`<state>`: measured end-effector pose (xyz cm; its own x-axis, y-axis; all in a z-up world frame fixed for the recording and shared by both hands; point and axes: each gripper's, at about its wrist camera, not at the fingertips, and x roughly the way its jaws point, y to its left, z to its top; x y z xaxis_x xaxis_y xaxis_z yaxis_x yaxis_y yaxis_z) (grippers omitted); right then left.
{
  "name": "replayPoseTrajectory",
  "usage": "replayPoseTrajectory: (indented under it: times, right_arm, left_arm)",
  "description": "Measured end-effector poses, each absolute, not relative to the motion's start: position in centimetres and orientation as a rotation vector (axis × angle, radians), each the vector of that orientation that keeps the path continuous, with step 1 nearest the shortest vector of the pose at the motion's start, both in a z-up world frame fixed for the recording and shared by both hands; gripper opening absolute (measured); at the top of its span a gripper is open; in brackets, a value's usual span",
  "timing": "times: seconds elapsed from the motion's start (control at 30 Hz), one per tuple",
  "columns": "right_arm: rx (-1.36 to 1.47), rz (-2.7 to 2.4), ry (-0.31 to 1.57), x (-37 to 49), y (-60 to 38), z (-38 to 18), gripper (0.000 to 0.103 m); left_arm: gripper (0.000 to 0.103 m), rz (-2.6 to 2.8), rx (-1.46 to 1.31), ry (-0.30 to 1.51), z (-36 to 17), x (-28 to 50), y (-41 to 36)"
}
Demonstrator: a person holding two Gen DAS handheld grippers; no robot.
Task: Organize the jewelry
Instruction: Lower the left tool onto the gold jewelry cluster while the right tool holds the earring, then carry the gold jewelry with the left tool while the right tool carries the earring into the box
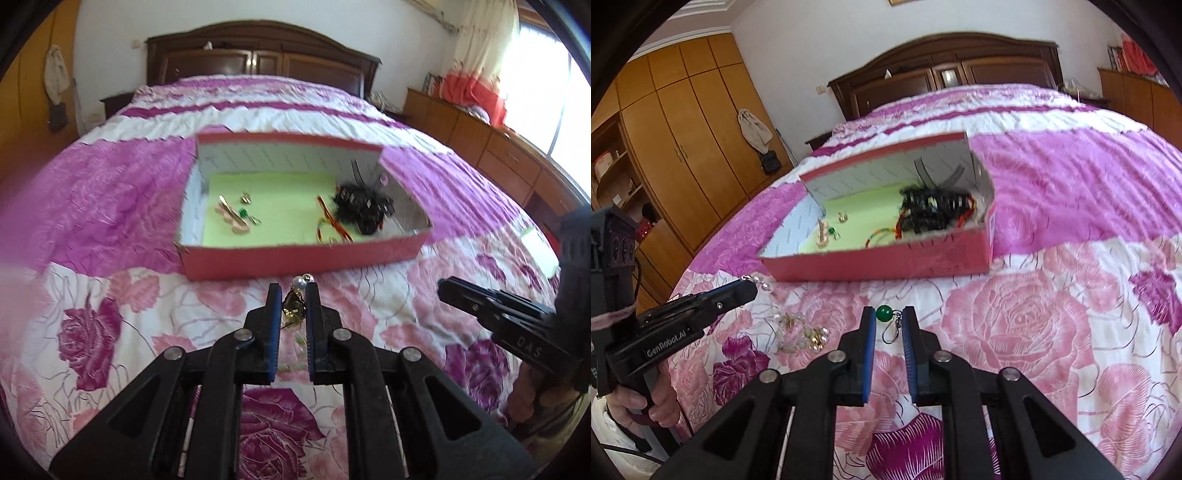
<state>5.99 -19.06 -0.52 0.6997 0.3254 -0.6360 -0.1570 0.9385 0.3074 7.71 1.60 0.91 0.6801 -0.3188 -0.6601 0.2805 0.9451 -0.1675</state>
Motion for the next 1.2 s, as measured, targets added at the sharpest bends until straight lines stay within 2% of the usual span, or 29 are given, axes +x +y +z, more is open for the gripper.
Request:
replayPoseTrajectory:
  times: [0.63, 1.2]
  right_arm:
    - [0.166, 0.243, 0.532, 5.9, -18.1, 3.6, 0.016]
    - [0.135, 0.188, 0.449, 9.1, -18.0, 4.0, 0.016]
  left_arm:
    - [0.004, -0.252, -0.077, 0.568, 3.4, 8.4, 2.0]
    - [0.004, -0.201, -0.103, 0.49, 3.5, 11.3, 2.5]
